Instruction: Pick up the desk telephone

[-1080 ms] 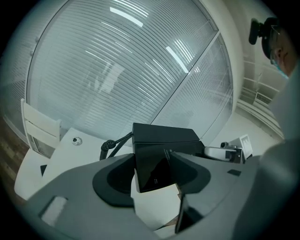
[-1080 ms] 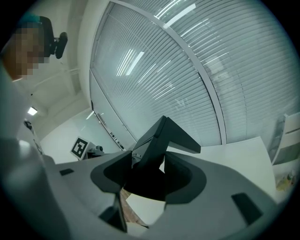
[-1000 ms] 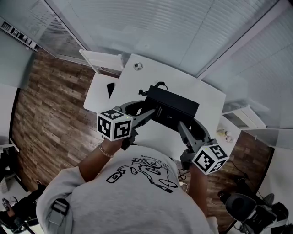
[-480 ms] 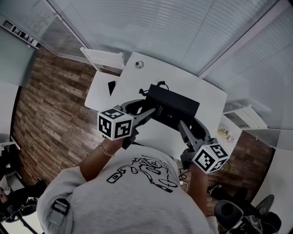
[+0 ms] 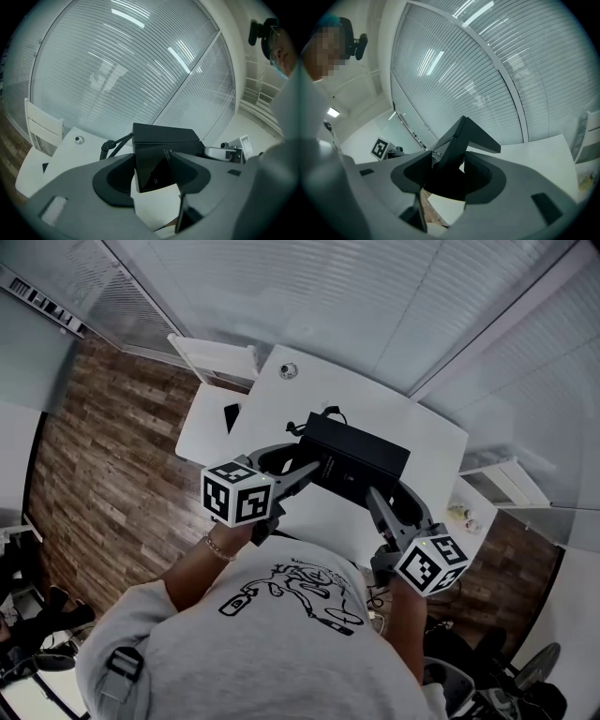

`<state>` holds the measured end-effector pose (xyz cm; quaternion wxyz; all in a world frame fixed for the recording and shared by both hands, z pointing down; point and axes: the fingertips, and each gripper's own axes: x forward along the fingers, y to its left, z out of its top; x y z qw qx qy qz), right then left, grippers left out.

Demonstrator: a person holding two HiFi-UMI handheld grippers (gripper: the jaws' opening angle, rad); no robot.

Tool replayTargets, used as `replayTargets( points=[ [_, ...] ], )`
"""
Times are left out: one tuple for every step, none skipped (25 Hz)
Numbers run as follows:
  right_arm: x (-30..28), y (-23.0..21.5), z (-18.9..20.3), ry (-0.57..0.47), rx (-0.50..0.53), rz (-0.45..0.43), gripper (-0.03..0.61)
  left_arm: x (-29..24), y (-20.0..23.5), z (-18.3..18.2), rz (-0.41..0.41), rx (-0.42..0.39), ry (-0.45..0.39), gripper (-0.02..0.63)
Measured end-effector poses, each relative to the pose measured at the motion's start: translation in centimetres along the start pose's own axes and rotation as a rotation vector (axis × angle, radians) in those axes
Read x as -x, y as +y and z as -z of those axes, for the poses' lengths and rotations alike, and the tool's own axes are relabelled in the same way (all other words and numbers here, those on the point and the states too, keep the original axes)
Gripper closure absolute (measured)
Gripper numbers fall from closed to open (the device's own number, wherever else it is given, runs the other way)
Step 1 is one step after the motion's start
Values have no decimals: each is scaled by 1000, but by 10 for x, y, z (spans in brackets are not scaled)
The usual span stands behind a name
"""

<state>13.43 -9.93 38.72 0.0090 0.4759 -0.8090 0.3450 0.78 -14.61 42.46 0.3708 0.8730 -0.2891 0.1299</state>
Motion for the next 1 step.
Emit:
replayTargets(
  points=[
    [0, -1, 0, -1, -1, -2, 370, 0, 0, 0, -1, 0, 0, 382]
  ],
)
